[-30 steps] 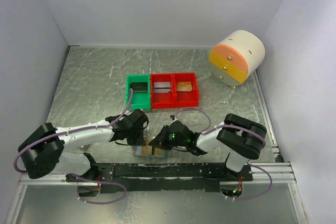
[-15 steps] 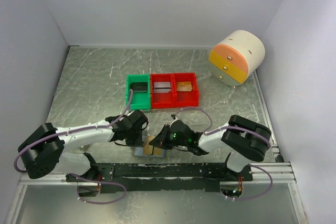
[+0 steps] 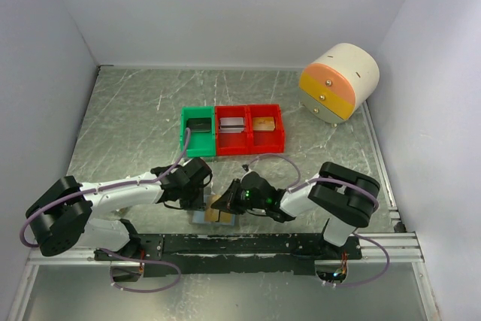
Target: Take the credit cards out of the card holder
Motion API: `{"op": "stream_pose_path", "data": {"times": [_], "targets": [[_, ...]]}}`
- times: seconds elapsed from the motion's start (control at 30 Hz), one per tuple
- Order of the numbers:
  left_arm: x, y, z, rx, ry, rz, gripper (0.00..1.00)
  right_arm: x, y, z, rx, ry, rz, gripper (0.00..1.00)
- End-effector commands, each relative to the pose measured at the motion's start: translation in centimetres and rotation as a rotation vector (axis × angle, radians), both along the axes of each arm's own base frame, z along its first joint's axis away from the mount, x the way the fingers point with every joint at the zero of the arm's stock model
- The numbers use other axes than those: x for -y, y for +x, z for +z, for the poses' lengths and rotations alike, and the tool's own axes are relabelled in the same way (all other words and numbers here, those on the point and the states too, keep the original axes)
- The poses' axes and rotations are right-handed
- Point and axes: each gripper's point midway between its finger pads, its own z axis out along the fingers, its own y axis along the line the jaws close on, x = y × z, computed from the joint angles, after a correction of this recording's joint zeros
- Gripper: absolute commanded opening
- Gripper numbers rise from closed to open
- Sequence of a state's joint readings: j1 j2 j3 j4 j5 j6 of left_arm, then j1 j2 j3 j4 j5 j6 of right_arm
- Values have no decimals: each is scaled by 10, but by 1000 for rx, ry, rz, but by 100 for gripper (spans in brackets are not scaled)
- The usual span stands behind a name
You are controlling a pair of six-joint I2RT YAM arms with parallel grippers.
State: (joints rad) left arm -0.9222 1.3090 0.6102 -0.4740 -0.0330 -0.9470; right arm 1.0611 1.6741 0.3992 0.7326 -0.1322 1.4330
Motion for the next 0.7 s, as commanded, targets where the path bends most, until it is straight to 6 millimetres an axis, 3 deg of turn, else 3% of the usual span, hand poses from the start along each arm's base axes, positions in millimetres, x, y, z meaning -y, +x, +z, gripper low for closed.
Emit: {"op": "stream_pose_path", "data": {"times": [0.0, 0.07, 0.4, 0.53, 0.67], "targets": [[-7, -2, -2, -1, 26, 0, 16, 3, 4, 10, 40, 5, -13, 6], [-7, -1, -1, 3, 26, 2, 16, 4, 4, 13, 49, 3, -6, 0], [-1, 11, 21, 82, -22, 5, 24, 35, 7, 32, 184, -128, 1, 0], [-1, 21, 41, 144, -34, 17, 41, 46, 14, 45, 305, -194, 30, 0], [-8, 37, 69, 241, -18, 47, 71, 59, 25, 64, 458, -262, 46, 0]]}}
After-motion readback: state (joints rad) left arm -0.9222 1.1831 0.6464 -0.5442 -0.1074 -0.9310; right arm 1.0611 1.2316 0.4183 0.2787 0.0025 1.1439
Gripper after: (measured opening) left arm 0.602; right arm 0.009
